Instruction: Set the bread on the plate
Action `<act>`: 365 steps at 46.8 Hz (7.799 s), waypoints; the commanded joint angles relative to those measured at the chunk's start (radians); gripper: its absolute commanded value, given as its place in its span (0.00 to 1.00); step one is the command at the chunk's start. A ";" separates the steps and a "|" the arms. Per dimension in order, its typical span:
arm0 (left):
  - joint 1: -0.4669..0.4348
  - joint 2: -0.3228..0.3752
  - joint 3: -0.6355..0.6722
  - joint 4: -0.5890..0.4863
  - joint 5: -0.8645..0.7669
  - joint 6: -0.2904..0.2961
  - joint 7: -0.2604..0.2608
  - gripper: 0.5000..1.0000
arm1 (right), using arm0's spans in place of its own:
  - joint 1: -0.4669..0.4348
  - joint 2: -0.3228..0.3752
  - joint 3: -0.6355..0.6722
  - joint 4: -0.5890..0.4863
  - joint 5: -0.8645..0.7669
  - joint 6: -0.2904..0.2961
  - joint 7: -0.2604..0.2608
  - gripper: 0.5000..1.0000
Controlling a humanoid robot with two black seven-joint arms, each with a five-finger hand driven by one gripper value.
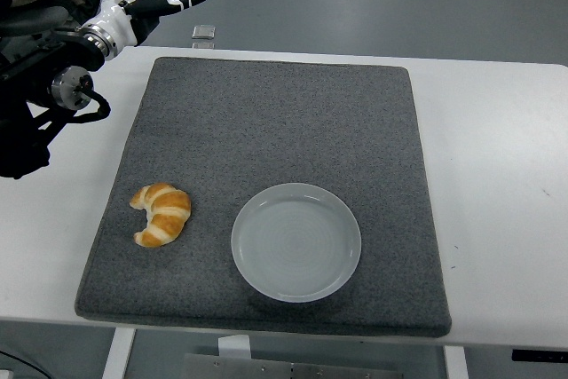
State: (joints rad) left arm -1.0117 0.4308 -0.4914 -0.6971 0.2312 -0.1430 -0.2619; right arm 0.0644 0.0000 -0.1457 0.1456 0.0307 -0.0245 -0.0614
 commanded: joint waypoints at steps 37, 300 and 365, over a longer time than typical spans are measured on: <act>-0.030 0.476 0.286 -0.610 0.552 -0.233 -0.005 0.99 | 0.000 0.000 0.000 0.000 0.000 0.000 0.000 0.86; -0.255 0.430 0.327 -0.619 0.813 0.072 -0.349 0.00 | 0.000 0.000 0.000 0.000 0.000 0.000 0.000 0.86; -0.421 0.092 0.450 -0.670 1.281 -0.173 -0.349 0.00 | 0.000 0.000 0.000 0.000 0.000 0.000 0.000 0.86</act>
State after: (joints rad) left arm -1.4523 0.5236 -0.0436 -1.3664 1.4800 -0.3177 -0.6109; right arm 0.0644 0.0000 -0.1457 0.1456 0.0306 -0.0245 -0.0613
